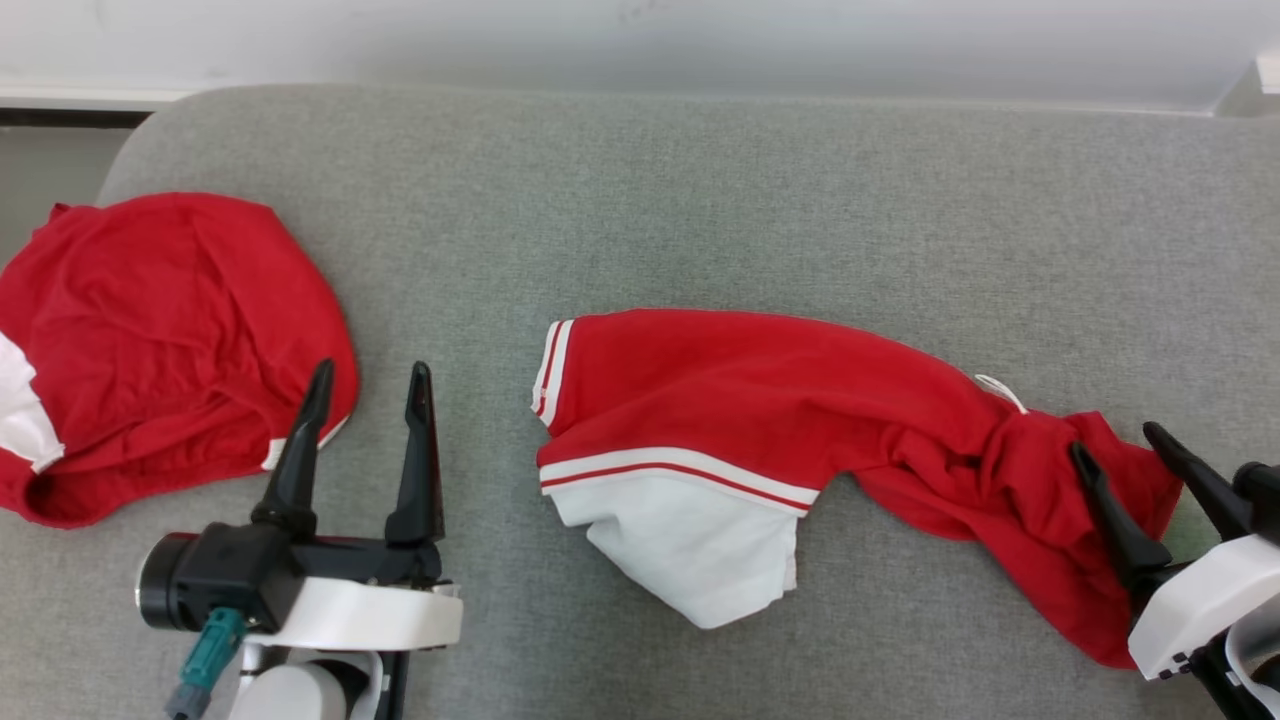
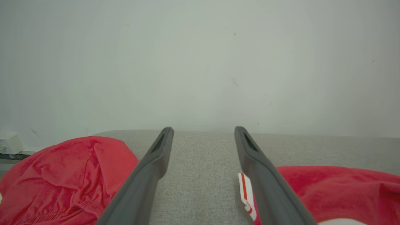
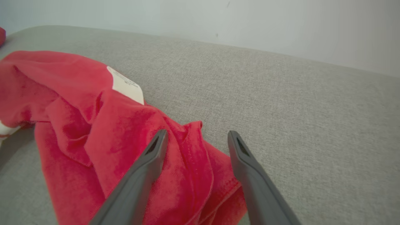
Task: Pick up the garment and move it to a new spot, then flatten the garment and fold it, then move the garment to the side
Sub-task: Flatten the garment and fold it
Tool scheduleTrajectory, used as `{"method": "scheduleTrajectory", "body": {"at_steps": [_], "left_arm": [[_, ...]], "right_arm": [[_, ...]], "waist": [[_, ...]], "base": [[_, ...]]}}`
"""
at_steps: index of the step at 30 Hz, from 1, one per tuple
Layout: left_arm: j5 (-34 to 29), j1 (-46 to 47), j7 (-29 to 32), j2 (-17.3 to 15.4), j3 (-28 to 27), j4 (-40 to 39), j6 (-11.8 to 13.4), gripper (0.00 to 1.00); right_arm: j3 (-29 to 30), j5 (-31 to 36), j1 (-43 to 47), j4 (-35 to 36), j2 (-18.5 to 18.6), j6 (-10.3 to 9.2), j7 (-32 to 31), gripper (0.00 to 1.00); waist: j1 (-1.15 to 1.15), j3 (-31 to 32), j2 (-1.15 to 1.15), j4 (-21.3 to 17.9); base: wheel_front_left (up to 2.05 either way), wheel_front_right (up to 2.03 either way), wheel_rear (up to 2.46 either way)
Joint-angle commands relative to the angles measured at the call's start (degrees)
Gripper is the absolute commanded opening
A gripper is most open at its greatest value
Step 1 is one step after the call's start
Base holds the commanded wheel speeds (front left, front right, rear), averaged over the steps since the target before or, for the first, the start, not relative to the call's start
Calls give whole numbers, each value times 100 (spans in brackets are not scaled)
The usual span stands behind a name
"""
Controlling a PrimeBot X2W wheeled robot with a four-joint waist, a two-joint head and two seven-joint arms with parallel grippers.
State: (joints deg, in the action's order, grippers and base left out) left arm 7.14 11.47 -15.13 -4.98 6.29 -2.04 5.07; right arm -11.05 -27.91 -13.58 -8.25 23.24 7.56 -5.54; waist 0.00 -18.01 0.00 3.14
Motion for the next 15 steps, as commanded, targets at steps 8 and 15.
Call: {"method": "scheduleTrajectory", "body": {"at_steps": [8, 15], "left_arm": [[-16, 42, 0, 11, -22, -16, 14, 100], [-45, 78, 0, 25, -39, -26, 18, 100]], "right_arm": [[-565, -351, -357, -271, 374, -15, -90, 0], [-427, -375, -550, -130, 563, -15, 315, 0]], "waist": [[0, -88, 0, 57], [0, -101, 0, 12]], "base": [[0, 0, 0], [0, 0, 0]]}}
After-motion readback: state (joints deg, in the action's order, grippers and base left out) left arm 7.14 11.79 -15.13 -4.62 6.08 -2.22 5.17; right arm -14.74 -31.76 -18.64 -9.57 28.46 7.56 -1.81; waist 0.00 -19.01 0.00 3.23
